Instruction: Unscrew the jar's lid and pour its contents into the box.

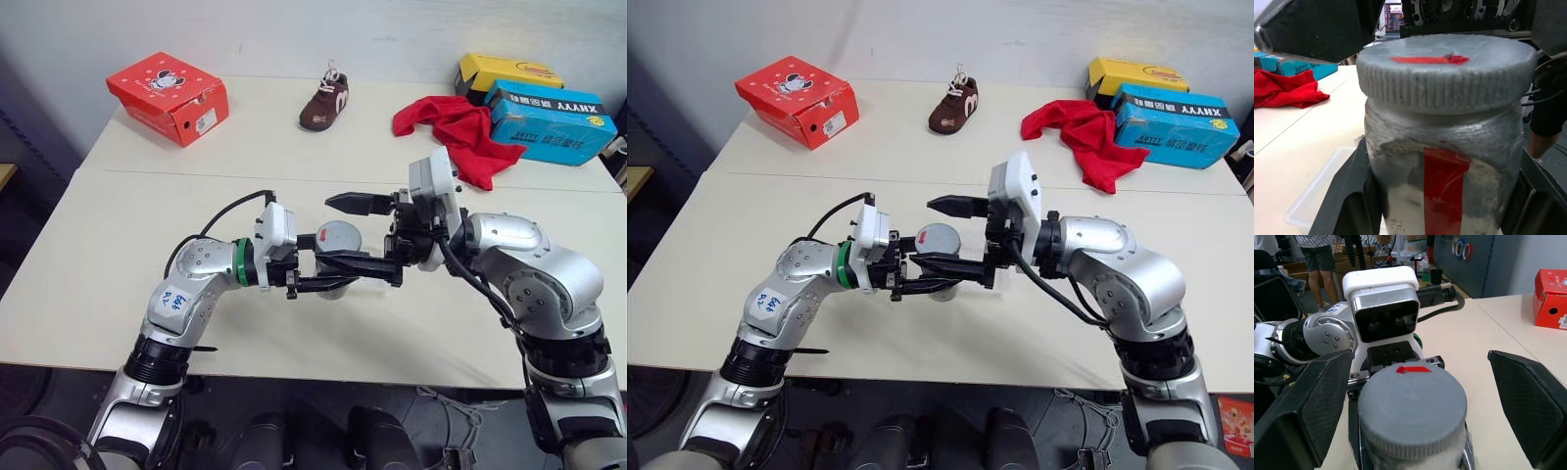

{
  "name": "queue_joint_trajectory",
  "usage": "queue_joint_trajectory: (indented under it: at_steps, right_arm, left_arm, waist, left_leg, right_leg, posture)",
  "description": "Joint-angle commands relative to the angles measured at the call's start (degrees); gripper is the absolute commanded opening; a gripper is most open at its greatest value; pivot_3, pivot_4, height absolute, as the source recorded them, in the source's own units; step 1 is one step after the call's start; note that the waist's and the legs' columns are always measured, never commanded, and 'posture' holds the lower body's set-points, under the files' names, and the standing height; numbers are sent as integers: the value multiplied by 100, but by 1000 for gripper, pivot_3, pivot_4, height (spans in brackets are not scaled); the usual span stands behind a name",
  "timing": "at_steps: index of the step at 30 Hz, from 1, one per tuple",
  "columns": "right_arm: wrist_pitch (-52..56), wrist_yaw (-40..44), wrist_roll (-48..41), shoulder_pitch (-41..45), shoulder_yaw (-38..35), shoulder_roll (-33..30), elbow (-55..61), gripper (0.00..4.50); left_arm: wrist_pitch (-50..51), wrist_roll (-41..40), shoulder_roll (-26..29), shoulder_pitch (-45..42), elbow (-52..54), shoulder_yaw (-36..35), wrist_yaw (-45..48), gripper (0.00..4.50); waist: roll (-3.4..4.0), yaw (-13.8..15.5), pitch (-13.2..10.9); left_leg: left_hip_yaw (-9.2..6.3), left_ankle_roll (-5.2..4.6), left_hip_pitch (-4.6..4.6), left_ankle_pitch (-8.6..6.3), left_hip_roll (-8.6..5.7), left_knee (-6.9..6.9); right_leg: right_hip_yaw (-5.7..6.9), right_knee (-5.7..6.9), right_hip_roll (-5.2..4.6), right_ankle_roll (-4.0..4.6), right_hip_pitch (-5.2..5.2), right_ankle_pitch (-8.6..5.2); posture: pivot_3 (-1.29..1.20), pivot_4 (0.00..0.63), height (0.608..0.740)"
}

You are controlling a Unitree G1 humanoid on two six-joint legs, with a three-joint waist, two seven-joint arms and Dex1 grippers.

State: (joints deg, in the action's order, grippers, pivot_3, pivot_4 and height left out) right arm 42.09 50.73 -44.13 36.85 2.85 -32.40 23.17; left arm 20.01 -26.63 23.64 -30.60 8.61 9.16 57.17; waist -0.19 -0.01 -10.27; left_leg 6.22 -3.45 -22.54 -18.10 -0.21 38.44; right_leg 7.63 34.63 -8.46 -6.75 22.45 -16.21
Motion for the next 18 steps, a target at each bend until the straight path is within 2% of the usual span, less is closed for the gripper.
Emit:
queue_joint_trajectory:
  at_steps: [1, 4, 10, 18]
  right_arm:
    - [27, -19, -130, 88, -43, 28, 254, 3555]
    - [37, -4, -129, 87, -33, 28, 246, 2508]
    - [34, 24, -321, 20, -120, 152, 178, 2503]
    - [653, -730, -1742, 47, -921, 685, 17, 2503]
  left_arm:
    - [6, -90, -6, -37, 232, -63, 28, 2344]
    - [7, -87, -1, -39, 240, -55, 36, 2344]
    - [10, -91, 33, -40, 239, -81, 58, 2344]
    - [20, -66, 46, -20, 244, -94, 76, 2344]
  waist:
    - [0, -1, 0]
    - [0, -1, 0]
    - [0, -2, 0]
    - [0, -1, 0]
  left_leg:
    - [0, 0, 0, 0, 0, 0]
    - [1, 0, 0, 0, 0, 0]
    - [1, 0, 0, 0, 0, 0]
    - [-1, 0, 0, 0, 0, 0]
  right_leg:
    - [0, 0, 0, 0, 0, 0]
    - [1, 0, 0, 0, 0, 0]
    - [1, 0, 0, 0, 0, 0]
    - [0, 3, 0, 0, 0, 0]
  posture:
    - [0, 150, 740]
    - [0, 150, 740]
    - [0, 150, 740]
    - [0, 150, 740]
